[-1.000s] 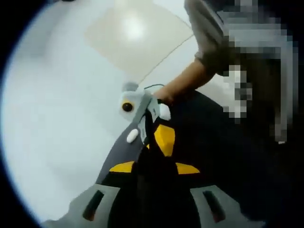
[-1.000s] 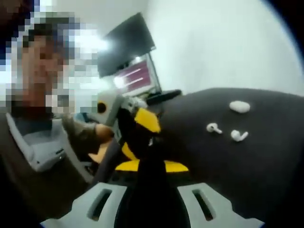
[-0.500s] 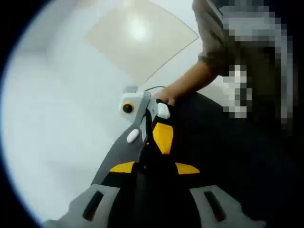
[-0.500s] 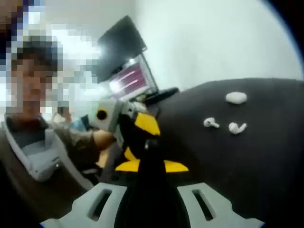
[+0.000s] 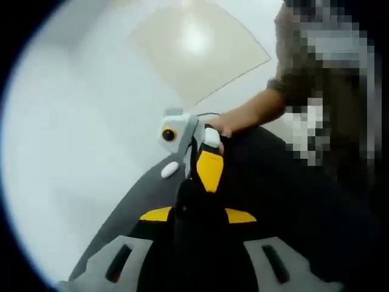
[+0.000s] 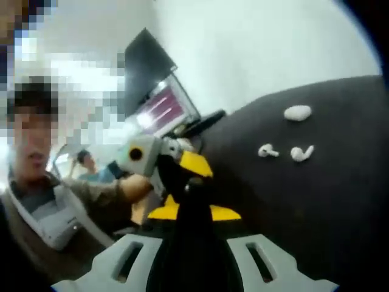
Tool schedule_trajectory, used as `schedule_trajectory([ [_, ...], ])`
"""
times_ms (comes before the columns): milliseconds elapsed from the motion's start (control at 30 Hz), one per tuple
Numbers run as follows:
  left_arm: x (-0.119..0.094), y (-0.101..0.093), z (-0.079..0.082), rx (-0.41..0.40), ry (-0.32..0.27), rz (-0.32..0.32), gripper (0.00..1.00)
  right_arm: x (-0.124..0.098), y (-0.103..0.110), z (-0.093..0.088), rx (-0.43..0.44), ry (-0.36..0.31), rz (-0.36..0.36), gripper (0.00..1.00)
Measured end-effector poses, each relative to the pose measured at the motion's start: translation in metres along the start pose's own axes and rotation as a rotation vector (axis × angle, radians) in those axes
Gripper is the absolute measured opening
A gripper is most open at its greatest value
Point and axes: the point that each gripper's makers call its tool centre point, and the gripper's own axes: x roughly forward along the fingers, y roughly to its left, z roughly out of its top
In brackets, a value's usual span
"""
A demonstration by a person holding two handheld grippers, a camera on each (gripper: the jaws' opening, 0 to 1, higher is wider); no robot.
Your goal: Pick up three earphones and place each one into its charging case using tactile feedback, ensure that each earphone is properly inserted and securely positioned inside the case.
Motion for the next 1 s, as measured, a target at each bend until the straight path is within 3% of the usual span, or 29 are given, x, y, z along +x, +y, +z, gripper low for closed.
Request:
schedule_trajectory([
  [33,0.0,0.001,-0.001,-0.015,0.002,-0.003,0.29,0.0,-0.002,-0.001,-0.048,0.004,-0.016,0.19],
  [133,0.0,0.002,-0.004,-0.079,-0.007,-0.008,0.29,0.0,-0.002,-0.008,-0.309,0.032,-0.053,0.21],
  [200,0.0,0.003,-0.005,-0.092,-0.008,-0.01,0.29,-0.001,0.001,-0.01,-0.375,0.042,-0.064,0.26],
  [267,-0.001,0.003,-0.006,-0.122,-0.005,-0.013,0.29,-0.004,0.004,-0.008,-0.385,0.026,-0.064,0.31],
  [333,-0.001,0.003,-0.006,-0.142,-0.003,-0.018,0.29,-0.009,0.001,0.006,-0.391,-0.045,-0.091,0.32],
  [400,-0.001,0.003,-0.006,-0.136,-0.013,-0.021,0.29,-0.014,0.0,0.009,-0.385,-0.069,-0.095,0.32],
  [667,-0.007,0.013,-0.006,-0.168,-0.021,0.017,0.35,-0.016,-0.007,0.007,-0.355,-0.058,-0.116,0.32],
  [733,-0.016,0.028,0.004,-0.251,-0.097,0.06,0.35,-0.017,-0.009,0.009,-0.348,-0.07,-0.123,0.32],
  [833,-0.042,0.065,0.022,-0.378,-0.26,0.185,0.35,-0.019,-0.012,0.013,-0.341,-0.09,-0.144,0.32],
  [900,-0.056,0.082,0.023,-0.46,-0.31,0.246,0.35,-0.021,-0.014,0.016,-0.334,-0.107,-0.157,0.32],
  [967,-0.07,0.1,0.017,-0.631,-0.365,0.286,0.33,-0.022,-0.012,0.019,-0.304,-0.124,-0.147,0.32],
  [1000,-0.077,0.112,0.013,-0.656,-0.388,0.331,0.32,-0.023,-0.01,0.02,-0.296,-0.128,-0.139,0.32],
])
